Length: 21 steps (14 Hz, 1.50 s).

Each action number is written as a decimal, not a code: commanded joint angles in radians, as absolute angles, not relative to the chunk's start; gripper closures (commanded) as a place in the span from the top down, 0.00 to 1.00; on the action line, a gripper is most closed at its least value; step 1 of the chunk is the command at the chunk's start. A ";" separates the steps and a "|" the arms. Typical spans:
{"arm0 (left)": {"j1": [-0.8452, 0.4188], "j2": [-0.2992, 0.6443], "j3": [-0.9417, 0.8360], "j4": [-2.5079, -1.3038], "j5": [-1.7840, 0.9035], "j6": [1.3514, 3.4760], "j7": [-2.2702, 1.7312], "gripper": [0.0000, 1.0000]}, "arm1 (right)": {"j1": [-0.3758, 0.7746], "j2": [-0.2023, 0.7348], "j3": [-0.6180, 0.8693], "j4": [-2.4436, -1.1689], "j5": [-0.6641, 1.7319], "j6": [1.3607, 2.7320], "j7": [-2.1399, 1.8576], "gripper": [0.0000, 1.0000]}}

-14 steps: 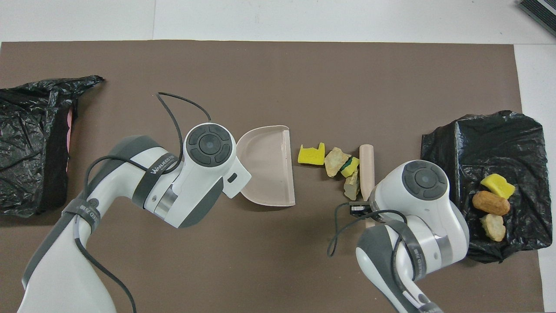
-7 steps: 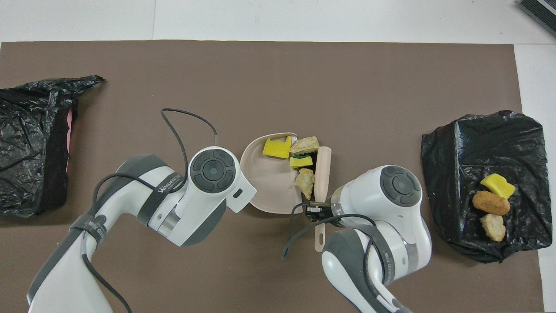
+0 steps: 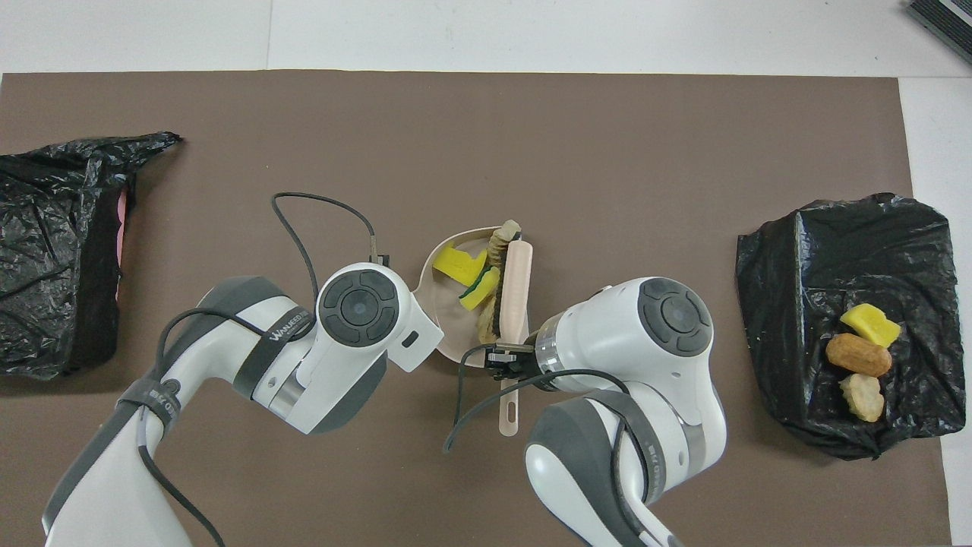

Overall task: Sweep and dump trash in bin
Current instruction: 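Sweep the sponge pieces into the dustpan with the right gripper's brush, then carry the dustpan with the left gripper over the black bag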

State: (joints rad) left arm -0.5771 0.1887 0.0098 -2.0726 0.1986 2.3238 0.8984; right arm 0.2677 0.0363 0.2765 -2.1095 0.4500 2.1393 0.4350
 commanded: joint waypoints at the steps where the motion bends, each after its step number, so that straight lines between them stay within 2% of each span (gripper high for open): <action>1: -0.539 0.179 0.008 -2.105 0.206 2.393 0.877 0.00 | 0.239 -0.032 0.270 -2.045 0.471 1.995 0.440 0.00; 4: -0.505 0.186 0.008 -2.105 0.167 2.425 0.884 0.00 | 0.200 -0.066 0.261 -2.034 0.393 1.925 0.394 0.00; 10: -0.431 0.206 0.008 -2.077 0.100 2.410 0.951 0.00 | 0.098 -0.018 0.262 -2.046 0.039 1.922 0.087 0.00; 13: -0.364 0.209 0.008 -1.982 0.042 2.288 1.052 0.00 | 0.092 -0.072 0.268 -2.127 0.032 1.910 0.182 0.00; 14: -0.321 0.224 0.008 -1.918 0.006 2.219 1.136 0.00 | 0.109 -0.101 0.271 -2.172 0.047 1.905 0.248 0.00; 16: -0.263 0.230 0.009 -1.840 -0.040 2.123 1.236 0.00 | 0.213 -0.144 0.273 -2.224 0.096 1.905 0.369 0.00; 19: -0.171 0.229 0.011 -1.741 -0.063 2.011 1.389 0.00 | 0.377 -0.147 0.273 -2.276 0.152 1.942 0.486 0.00; 21: -0.088 0.229 0.008 -1.680 -0.066 1.939 1.460 0.00 | 0.435 -0.161 0.273 -2.295 0.211 1.974 0.546 0.00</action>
